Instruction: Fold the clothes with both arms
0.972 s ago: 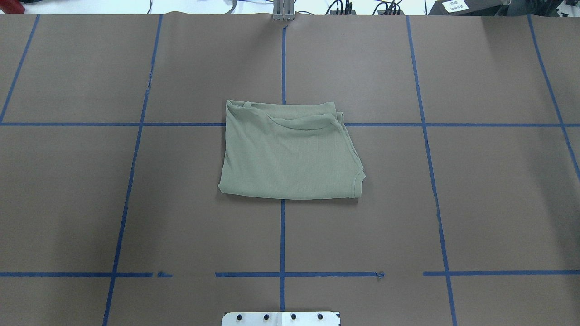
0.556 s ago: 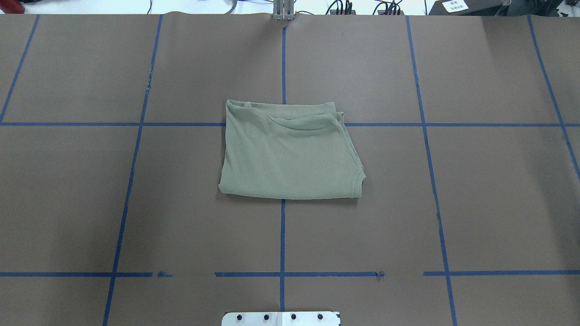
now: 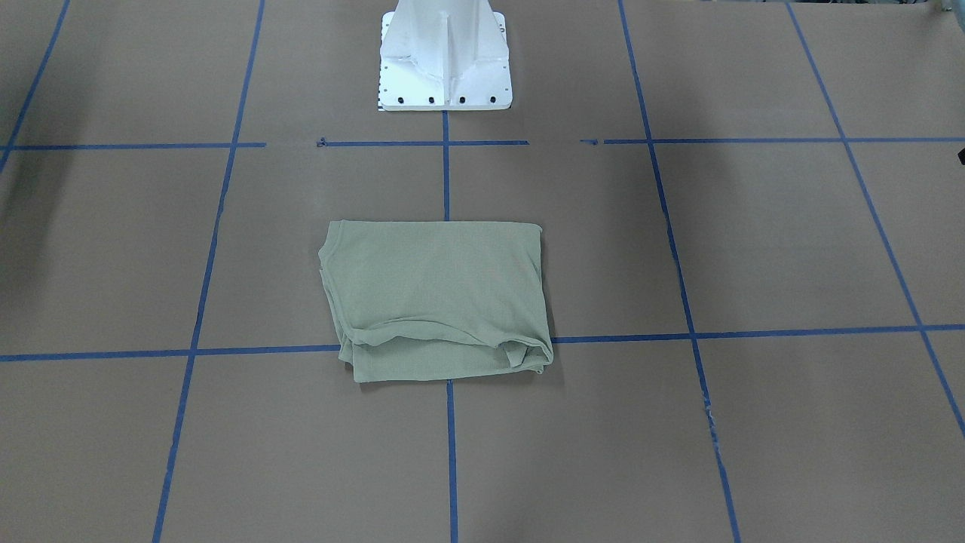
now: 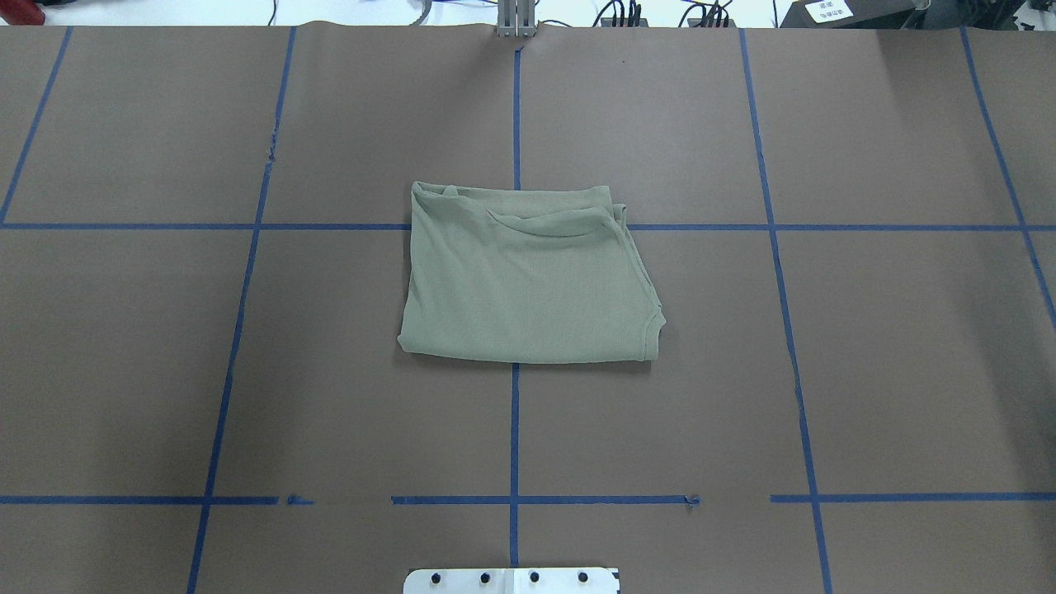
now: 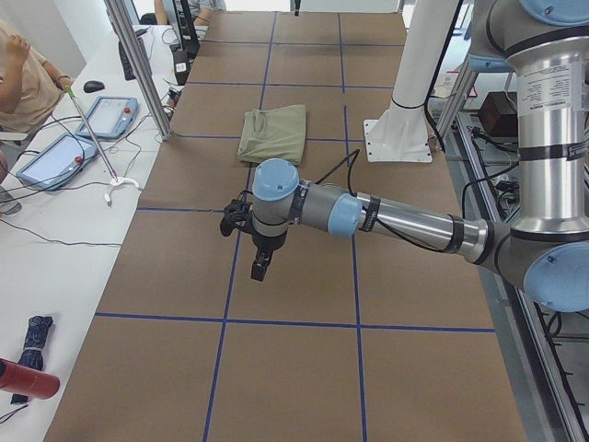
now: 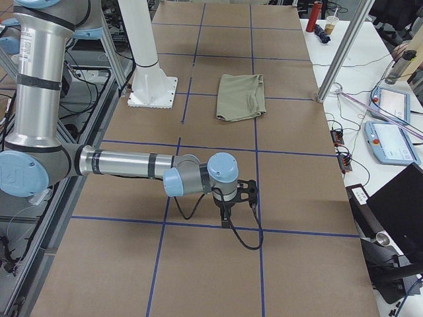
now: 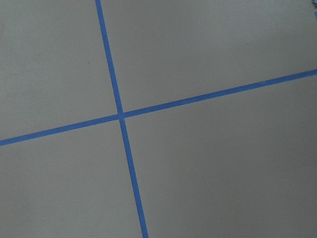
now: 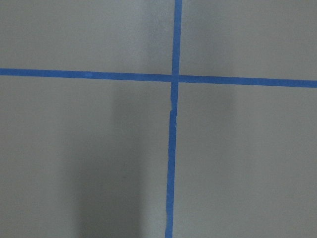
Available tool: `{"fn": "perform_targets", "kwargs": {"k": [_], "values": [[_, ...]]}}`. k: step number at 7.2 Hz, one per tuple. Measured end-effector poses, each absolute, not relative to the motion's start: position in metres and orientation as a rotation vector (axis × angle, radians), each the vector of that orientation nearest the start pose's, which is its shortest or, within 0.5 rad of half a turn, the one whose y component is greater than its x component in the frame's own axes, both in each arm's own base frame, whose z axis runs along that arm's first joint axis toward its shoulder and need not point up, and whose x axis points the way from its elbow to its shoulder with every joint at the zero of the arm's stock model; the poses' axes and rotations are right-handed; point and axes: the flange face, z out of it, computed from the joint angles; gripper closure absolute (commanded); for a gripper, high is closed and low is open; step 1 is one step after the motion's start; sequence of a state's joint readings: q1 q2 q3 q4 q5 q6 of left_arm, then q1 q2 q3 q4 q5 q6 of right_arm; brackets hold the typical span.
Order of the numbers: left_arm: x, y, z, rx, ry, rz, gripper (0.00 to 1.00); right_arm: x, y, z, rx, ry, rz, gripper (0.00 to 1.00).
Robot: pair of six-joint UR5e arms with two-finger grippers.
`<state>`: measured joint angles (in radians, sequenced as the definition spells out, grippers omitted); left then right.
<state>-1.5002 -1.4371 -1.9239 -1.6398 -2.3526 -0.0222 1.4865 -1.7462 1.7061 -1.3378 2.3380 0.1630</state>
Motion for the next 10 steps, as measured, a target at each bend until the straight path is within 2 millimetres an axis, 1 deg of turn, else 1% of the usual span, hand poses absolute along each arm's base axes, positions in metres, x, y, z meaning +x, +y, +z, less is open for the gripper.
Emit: {"fn": "perform_targets", "kwargs": {"k": [1, 3, 4, 5, 6, 7, 8, 10], "values": [[-0.031, -0.444, 0.537, 0.235, 0.817, 0.159, 0.01, 0.023, -0.434, 0.641, 0.082, -0.79, -0.009, 0.0], [-0.038, -0.439, 0.531, 0.238, 0.865, 0.142, 0.01, 0.01, -0.438, 0.631, 0.071, -0.791, -0.035, 0.0], [-0.04, -0.436, 0.534, 0.231, 0.885, 0.138, 0.01, 0.002, -0.446, 0.626, 0.058, -0.785, -0.047, 0.0], [-0.04, -0.433, 0.538, 0.227, 0.897, 0.139, 0.01, -0.001, -0.459, 0.616, 0.047, -0.78, -0.046, 0.0], [-0.04, -0.434, 0.539, 0.228, 0.902, 0.142, 0.01, 0.001, -0.468, 0.608, 0.044, -0.775, -0.038, 0.0], [-0.04, -0.433, 0.54, 0.224, 0.907, 0.141, 0.01, 0.005, -0.473, 0.604, 0.047, -0.774, -0.029, 0.0], [-0.04, -0.431, 0.542, 0.216, 0.907, 0.134, 0.01, 0.008, -0.474, 0.601, 0.051, -0.773, -0.024, 0.0], [-0.041, -0.422, 0.557, 0.184, 0.901, 0.114, 0.01, 0.01, -0.474, 0.6, 0.056, -0.756, -0.02, 0.0]]}}
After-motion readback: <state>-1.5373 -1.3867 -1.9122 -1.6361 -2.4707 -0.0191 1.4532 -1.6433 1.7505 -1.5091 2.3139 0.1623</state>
